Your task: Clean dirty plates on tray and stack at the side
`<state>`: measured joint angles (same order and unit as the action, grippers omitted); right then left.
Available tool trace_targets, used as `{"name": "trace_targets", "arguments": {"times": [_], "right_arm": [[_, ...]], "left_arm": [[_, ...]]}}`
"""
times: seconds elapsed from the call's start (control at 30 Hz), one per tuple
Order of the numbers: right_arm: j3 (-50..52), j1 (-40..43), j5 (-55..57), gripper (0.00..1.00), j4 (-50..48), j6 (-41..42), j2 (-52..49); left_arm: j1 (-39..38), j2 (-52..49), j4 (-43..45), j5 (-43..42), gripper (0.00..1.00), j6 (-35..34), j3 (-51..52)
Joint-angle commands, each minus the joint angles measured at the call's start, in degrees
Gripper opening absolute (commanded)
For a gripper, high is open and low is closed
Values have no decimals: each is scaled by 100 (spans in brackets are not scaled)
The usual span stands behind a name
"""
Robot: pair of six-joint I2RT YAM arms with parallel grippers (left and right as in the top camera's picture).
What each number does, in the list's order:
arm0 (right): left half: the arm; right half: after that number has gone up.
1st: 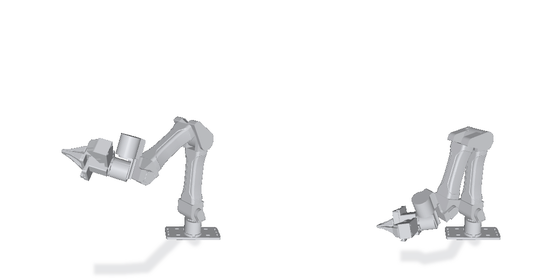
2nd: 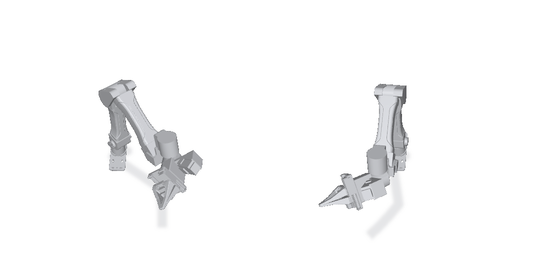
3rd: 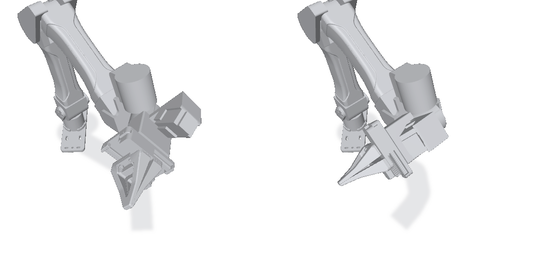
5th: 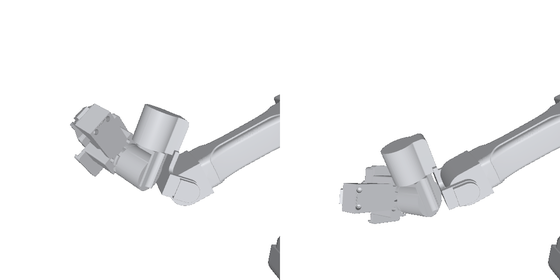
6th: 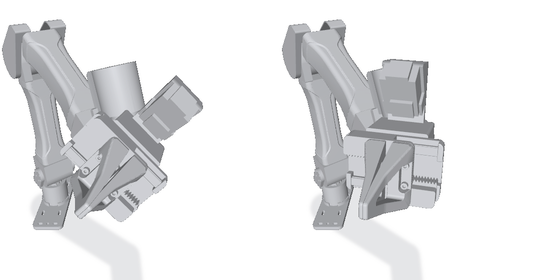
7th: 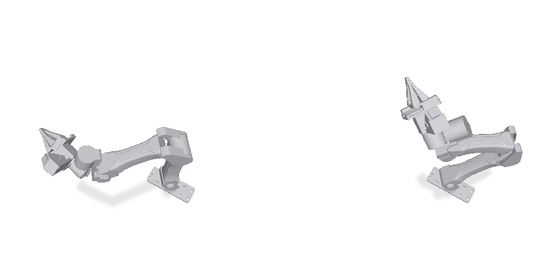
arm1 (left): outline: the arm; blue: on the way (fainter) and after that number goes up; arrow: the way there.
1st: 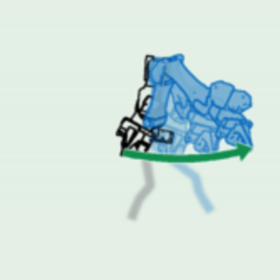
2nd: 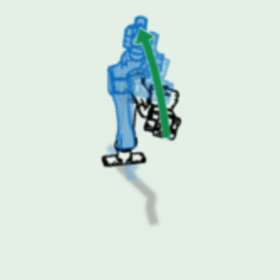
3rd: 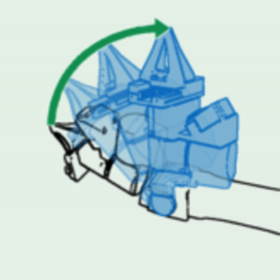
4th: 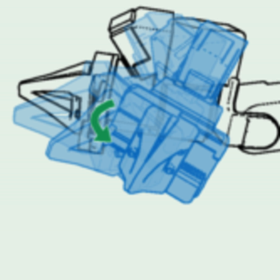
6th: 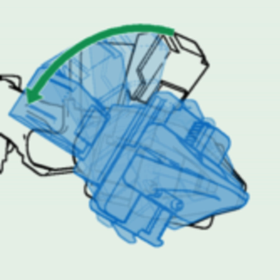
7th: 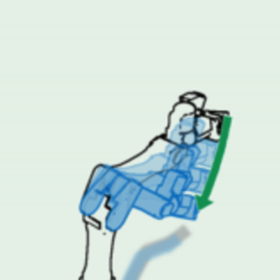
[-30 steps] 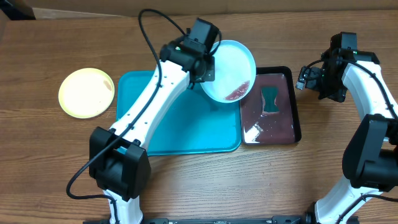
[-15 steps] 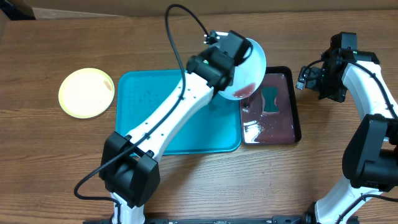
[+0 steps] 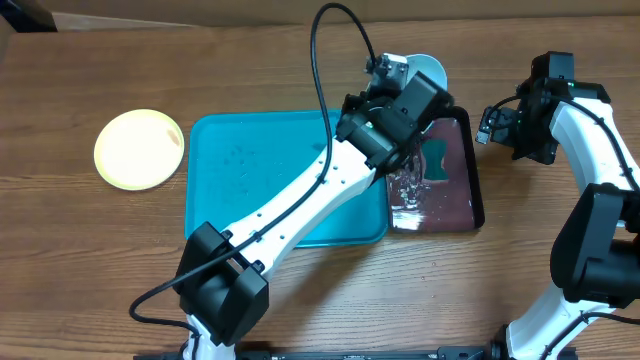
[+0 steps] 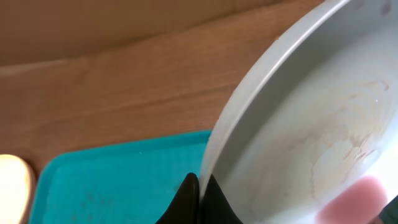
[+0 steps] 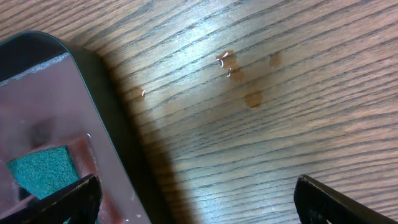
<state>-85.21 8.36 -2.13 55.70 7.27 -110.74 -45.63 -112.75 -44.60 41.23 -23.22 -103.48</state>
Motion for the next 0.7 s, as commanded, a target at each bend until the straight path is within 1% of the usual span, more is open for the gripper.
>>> {"name": "trace_targets", "arguments": {"times": [0.0, 0.17, 0.27, 0.4, 0.53, 0.67], "right_arm": [[-70, 7, 11, 100, -11, 24, 133], [-70, 7, 13, 100, -11, 22, 133], [-70, 7, 13, 100, -9, 22, 133], [-70, 7, 13, 100, -9, 24, 133], [-70, 7, 13, 100, -11, 22, 133], [-70, 7, 13, 100, -9, 22, 133]], "left_arm": [[-212, 7, 96, 809, 4, 234, -168], [-627, 7, 365, 1744, 4, 562, -168], [-874, 7, 658, 2448, 4, 844, -170], [-1102, 7, 1058, 3158, 4, 1147, -168], [-1239, 7, 1410, 3508, 4, 1473, -170], [-1325, 7, 1672, 3571, 4, 1814, -168]]}}
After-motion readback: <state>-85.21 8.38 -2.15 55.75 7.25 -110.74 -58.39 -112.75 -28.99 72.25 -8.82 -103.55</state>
